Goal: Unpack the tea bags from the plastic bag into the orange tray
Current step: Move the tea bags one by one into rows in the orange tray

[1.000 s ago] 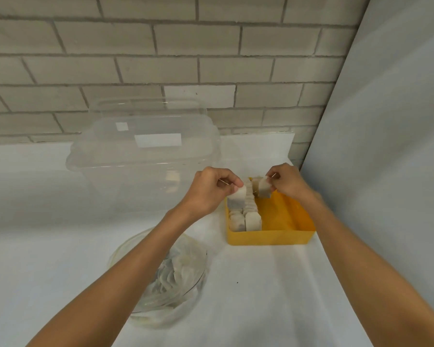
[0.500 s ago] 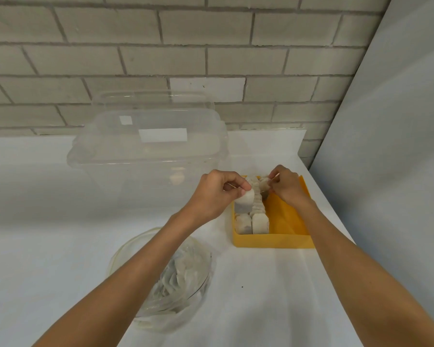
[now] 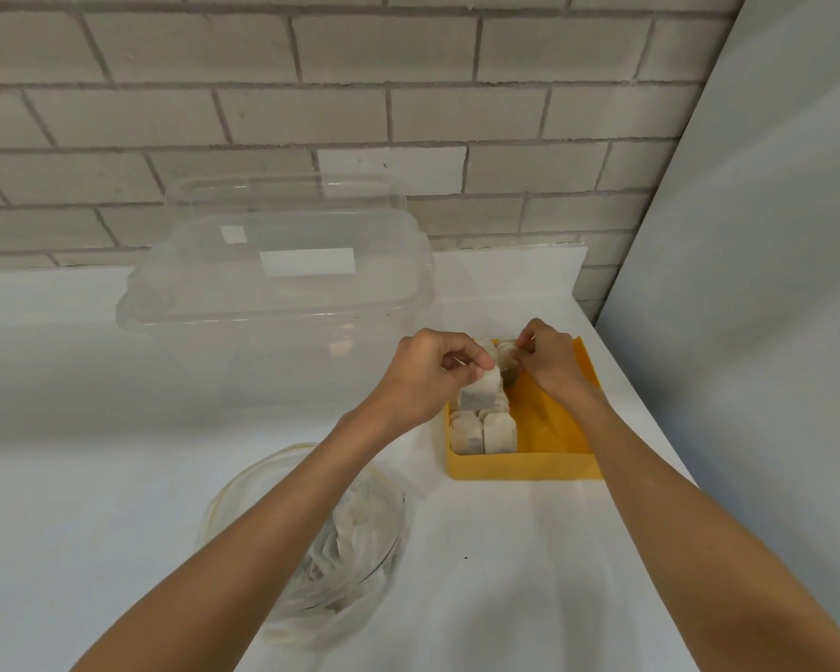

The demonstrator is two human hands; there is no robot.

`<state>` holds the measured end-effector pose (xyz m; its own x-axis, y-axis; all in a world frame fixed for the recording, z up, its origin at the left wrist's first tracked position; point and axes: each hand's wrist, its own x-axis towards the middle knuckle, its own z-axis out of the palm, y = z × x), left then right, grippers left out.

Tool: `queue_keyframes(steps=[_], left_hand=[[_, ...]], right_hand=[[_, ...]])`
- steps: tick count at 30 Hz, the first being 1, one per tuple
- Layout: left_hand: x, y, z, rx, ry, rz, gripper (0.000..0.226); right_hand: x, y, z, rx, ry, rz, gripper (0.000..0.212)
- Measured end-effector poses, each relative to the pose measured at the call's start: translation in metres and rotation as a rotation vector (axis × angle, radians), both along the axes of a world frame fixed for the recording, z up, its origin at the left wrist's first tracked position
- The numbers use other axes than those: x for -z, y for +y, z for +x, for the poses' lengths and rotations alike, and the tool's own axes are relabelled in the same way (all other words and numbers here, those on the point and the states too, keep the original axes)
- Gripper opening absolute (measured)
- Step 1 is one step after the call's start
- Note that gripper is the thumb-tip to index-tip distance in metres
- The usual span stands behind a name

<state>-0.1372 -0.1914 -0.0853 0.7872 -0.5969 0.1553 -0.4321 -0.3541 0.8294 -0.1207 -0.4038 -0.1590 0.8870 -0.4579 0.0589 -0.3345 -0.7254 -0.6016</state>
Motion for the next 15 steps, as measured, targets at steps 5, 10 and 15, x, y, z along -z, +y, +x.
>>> queue_keyframes(steps=[5,10,15], left_hand=[[0.002,-0.004,0.003,0.005,0.001,0.000,0.012],[0.005,-0.012,0.009,0.017,0.001,0.019,0.013],[0.003,-0.034,0.023,0.024,-0.029,0.030,0.016]], right_hand=[[0.001,-0.005,-0.004,-0.010,-0.022,0.045,0.009],[0.000,-0.012,-0.012,-0.023,-0.013,0.072,0.013],[-0.006,-0.021,-0.020,0.007,-0.060,0.106,0.018]])
